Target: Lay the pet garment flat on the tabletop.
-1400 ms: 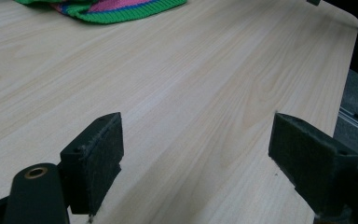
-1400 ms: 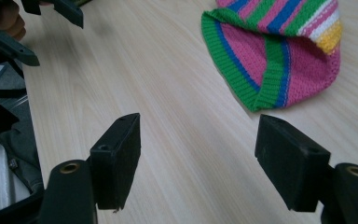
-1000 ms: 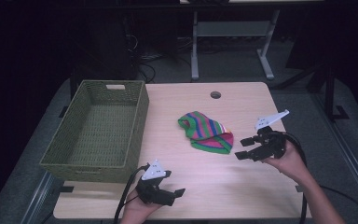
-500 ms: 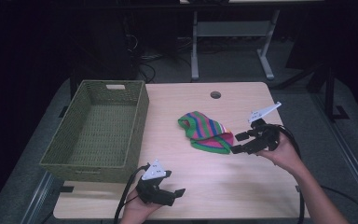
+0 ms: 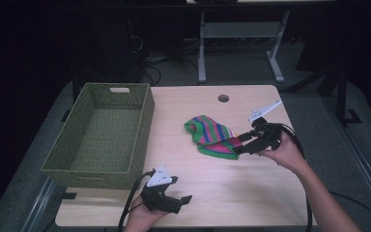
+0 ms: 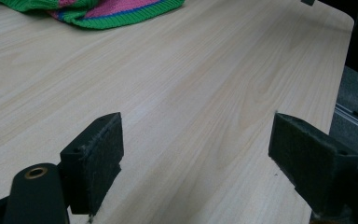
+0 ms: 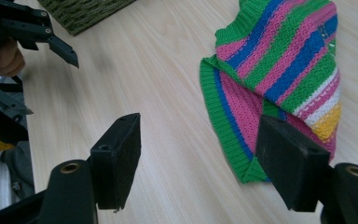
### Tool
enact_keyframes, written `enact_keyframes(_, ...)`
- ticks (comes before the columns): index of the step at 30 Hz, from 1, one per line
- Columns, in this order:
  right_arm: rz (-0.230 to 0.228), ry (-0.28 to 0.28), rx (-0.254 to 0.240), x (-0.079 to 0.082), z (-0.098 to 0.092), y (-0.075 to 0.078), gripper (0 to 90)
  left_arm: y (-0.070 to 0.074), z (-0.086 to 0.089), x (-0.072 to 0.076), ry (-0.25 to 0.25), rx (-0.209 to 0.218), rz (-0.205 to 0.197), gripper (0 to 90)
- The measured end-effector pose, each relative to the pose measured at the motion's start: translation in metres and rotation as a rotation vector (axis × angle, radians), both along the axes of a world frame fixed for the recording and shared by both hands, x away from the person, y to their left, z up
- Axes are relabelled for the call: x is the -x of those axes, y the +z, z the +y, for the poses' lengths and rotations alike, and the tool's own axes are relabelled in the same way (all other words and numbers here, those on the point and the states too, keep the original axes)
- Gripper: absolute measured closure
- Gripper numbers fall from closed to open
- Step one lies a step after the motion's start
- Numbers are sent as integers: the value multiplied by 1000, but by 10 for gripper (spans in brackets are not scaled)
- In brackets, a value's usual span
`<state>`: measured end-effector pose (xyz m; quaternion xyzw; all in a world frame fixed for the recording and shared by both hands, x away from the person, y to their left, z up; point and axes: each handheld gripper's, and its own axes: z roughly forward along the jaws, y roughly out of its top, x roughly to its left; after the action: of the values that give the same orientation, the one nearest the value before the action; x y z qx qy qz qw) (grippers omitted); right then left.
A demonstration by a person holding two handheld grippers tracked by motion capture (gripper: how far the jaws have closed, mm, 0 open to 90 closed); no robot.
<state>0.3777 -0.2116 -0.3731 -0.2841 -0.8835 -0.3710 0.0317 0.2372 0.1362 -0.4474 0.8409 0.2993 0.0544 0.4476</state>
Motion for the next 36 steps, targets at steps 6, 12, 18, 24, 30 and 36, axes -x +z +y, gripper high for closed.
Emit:
enact_keyframes(6,4,7,21,-7,8,0,309,-1,-5,2,-16,-9,-3,176)
enact_keyframes(12,5,15,33,-11,16,0,309,1,-6,3,-33,-1,-23,176)
enact_keyframes(18,18,24,40,-17,24,-1,312,1,-7,5,-34,10,-18,176)
enact_keyframes(24,31,23,52,-26,30,-2,311,1,-7,5,-45,15,-22,175)
enact_keyframes(30,26,22,57,-35,37,3,315,2,-7,5,-48,17,-21,175)
enact_keyframes(36,48,10,74,-44,45,2,321,3,-5,5,-44,22,-25,176)
